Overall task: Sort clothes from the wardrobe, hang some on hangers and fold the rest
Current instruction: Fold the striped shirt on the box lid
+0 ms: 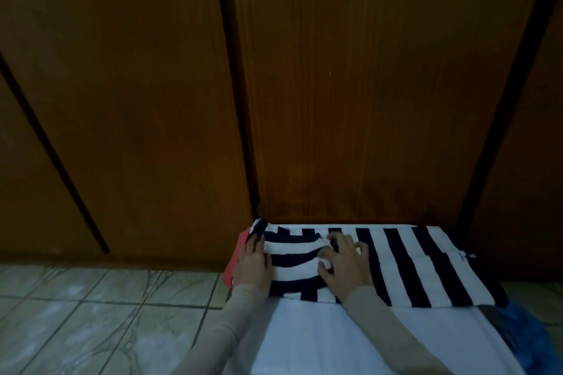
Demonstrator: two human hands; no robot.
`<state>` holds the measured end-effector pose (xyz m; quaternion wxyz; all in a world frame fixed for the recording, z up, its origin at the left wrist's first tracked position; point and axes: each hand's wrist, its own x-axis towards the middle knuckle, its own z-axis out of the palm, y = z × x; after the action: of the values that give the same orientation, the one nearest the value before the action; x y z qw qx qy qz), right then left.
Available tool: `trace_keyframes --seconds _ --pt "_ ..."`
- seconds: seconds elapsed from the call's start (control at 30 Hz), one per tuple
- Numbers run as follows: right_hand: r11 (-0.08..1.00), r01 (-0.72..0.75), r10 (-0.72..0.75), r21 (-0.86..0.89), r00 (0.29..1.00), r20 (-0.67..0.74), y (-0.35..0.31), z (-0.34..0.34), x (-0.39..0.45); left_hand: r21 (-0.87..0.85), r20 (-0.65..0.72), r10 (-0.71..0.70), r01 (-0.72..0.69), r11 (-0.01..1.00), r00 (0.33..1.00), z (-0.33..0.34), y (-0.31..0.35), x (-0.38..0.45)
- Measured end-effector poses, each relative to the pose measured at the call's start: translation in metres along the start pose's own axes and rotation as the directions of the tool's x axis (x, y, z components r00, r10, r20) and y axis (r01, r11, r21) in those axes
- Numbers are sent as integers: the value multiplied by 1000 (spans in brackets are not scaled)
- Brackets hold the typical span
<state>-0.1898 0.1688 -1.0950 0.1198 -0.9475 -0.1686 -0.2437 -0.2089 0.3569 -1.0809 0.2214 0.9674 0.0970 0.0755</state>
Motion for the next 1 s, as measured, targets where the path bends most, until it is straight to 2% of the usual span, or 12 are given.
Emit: trace_keyframes --seconds 0.07,0.13,0.2,0.23,0.3,0.4,0.53,0.63,0.77,0.87,1.0 --pt "999 41 -45 30 985 169 -6 1 0 219 33 106 -110 969 994 3 3 -6" --pt "998 64 -69 24 928 365 -12 5 -3 342 166 187 -234 910 968 7 9 -13" --pt "997 72 -56 -14 877 478 -13 13 -5 424 301 182 -303 854 936 14 9 -16" --pt "997 75 -69 5 880 470 -11 21 -5 446 330 168 -310 839 929 18 6 -16" --pt "1000 8 -20 23 804 594 -10 22 -8 473 332 167 -317 822 928 23 0 -16" --pt "999 -3 24 -34 779 626 -10 21 -9 467 337 167 -318 825 927 24 -6 -17" --pt "993 -110 109 -38 752 650 2 19 -10 471 346 180 -336 815 921 24 -7 -17" --pt "982 -158 186 -103 732 656 21 15 -12 478 355 186 -349 806 916 24 -7 -17" --pt "962 -127 257 -243 731 633 54 9 -22 539 342 134 -311 783 930 21 3 -16" --pt "937 -224 345 -268 722 600 78 1 -33 604 357 88 -302 737 930 23 24 -16" --pt "896 -287 439 -340 695 569 104 -13 -41 525 391 116 -325 787 913 33 43 -14"
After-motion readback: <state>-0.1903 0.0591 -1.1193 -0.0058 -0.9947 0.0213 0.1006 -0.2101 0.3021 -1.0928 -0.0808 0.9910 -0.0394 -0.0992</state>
